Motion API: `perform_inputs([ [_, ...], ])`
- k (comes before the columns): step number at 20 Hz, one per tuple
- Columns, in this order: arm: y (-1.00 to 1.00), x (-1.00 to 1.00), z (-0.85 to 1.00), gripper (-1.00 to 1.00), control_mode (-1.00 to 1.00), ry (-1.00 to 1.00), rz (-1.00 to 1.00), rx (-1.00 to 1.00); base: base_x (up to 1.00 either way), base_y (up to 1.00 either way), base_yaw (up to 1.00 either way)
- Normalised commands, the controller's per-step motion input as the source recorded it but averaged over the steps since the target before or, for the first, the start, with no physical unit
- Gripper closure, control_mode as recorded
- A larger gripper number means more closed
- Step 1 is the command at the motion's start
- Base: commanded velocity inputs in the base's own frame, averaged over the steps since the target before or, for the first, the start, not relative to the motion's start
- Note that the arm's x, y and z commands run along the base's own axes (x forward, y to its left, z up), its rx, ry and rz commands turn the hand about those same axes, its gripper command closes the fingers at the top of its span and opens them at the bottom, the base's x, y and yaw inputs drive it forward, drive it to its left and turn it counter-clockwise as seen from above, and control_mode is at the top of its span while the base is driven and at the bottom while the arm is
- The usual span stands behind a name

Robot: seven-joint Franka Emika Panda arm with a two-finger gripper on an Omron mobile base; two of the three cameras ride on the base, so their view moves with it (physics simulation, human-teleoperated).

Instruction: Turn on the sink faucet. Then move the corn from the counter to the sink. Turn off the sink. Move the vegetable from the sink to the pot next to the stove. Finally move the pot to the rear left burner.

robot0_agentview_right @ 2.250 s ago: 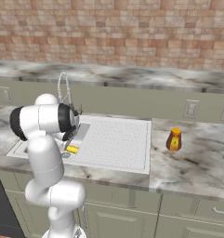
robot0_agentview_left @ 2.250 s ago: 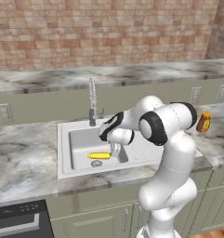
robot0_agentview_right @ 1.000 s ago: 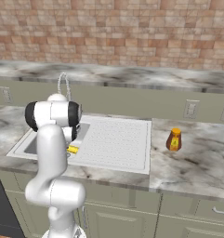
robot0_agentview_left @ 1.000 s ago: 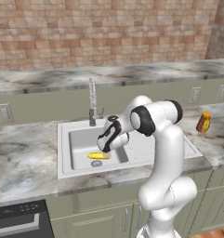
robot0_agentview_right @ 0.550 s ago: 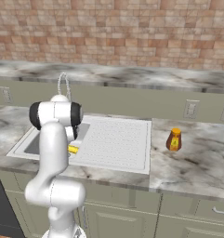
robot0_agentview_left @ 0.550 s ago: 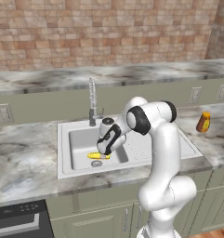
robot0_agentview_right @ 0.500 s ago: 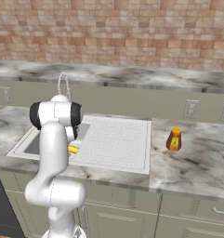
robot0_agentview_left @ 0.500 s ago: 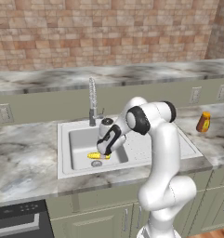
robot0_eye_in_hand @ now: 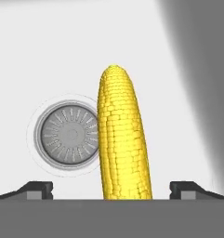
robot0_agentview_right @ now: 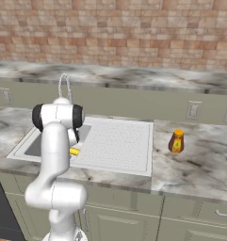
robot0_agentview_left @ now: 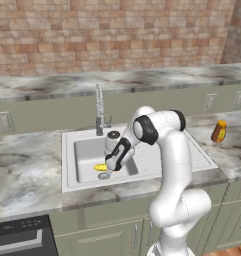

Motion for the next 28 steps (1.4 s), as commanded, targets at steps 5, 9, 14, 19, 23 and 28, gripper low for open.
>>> perform_inputs([
  [5,0.01,0.19,-0.19,-1.00,-1.00,0.00,0.00,-0.02,0.00,0.00,0.00],
  [9,0.04,0.23,-0.17,-1.00,-1.00,0.00,0.00,-0.01,0.00,0.00,0.00],
  [14,0.03,0.23,-0.18,-1.00,-1.00,0.00,0.00,0.00,0.00,0.00,0.00],
  [19,0.04,0.08,-0.20,-1.00,-1.00,0.00,0.00,0.00,0.00,0.00,0.00],
  [23,0.08,0.00,-0.22,-1.00,-1.00,0.00,0.00,0.00,0.00,0.00,0.00],
  [28,0.08,0.01,-0.30,-1.00,-1.00,0.00,0.00,0.00,0.00,0.00,0.00],
])
